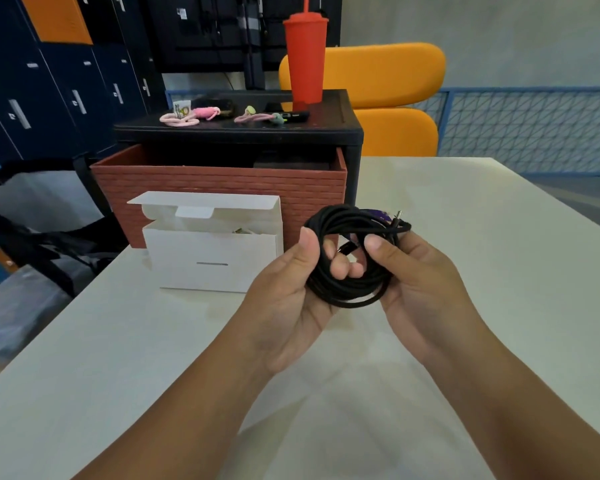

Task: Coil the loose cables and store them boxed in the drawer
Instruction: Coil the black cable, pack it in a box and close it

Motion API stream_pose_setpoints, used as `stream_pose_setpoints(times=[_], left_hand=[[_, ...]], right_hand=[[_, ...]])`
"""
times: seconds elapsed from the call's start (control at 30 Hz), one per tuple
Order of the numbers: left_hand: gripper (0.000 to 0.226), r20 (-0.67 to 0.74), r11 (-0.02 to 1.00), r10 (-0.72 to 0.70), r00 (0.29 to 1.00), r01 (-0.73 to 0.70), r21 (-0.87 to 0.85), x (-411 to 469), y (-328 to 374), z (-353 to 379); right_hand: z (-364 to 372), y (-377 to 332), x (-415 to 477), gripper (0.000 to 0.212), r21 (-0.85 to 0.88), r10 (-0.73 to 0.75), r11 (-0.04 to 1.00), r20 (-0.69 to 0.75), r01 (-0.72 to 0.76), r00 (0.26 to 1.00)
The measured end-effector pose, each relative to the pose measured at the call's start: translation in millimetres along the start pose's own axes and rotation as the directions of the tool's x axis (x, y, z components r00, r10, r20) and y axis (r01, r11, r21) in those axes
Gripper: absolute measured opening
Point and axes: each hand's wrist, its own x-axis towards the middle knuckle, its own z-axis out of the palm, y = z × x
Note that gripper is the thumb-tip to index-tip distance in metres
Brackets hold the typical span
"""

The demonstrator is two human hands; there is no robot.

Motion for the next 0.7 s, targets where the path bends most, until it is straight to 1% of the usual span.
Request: stream_pose_setpoints(times=[0.13, 0.2, 0.27, 0.33, 0.4, 0.43, 0.53, 0.63, 0.7], left_hand=[[0.035, -0.049, 0.999, 0.011, 0.999, -0.013, -0.032, 0, 3, 3], [0.037, -0.089, 1.0, 0.027, 0.996, -0.028, -0.007, 0, 2, 5], [0.044, -0.144, 0.996, 0.063, 0.988, -0.054, 0.067, -1, 1, 7], [0.041, -0.208, 0.984, 0.102, 0.973, -0.068, 0.166, -1, 1, 10], [0.033, -0.27, 0.976, 0.134, 0.953, -0.079, 0.205, -2, 2, 11], [0.032, -0.28, 0.974, 0.146, 0.949, -0.088, 0.211, -1, 2, 10], [0.041, -0.272, 0.966, 0.162, 0.949, -0.097, 0.238, 0, -1, 8], [0.038, -0.281, 0.959, 0.198, 0.939, -0.126, 0.254, 0, -3, 7], [0.034, -0.301, 0.956, 0.216, 0.929, -0.139, 0.259, 0, -2, 7]], right_hand=[[3, 8, -1, 0.026, 0.026, 0.08, 0.996, 0.002, -0.08, 0.997], [5, 7, -2, 0.016, 0.025, 0.082, 0.996, 0.005, -0.082, 0.997], [8, 6, -4, 0.01, 0.007, 0.073, 0.997, 0.006, -0.073, 0.997], [12, 9, -5, 0.013, 0.004, 0.079, 0.997, 0.014, -0.079, 0.997], [14, 13, -6, 0.019, 0.016, 0.102, 0.995, -0.023, -0.102, 0.994], [15, 15, -6, 0.02, 0.015, 0.116, 0.993, -0.054, -0.115, 0.992], [14, 17, -6, 0.018, -0.038, 0.127, 0.991, -0.115, -0.132, 0.985], [14, 18, -6, 0.016, -0.117, 0.147, 0.98, -0.1, -0.159, 0.984], [14, 17, -6, 0.02, -0.179, 0.167, 0.968, -0.071, -0.177, 0.983]])
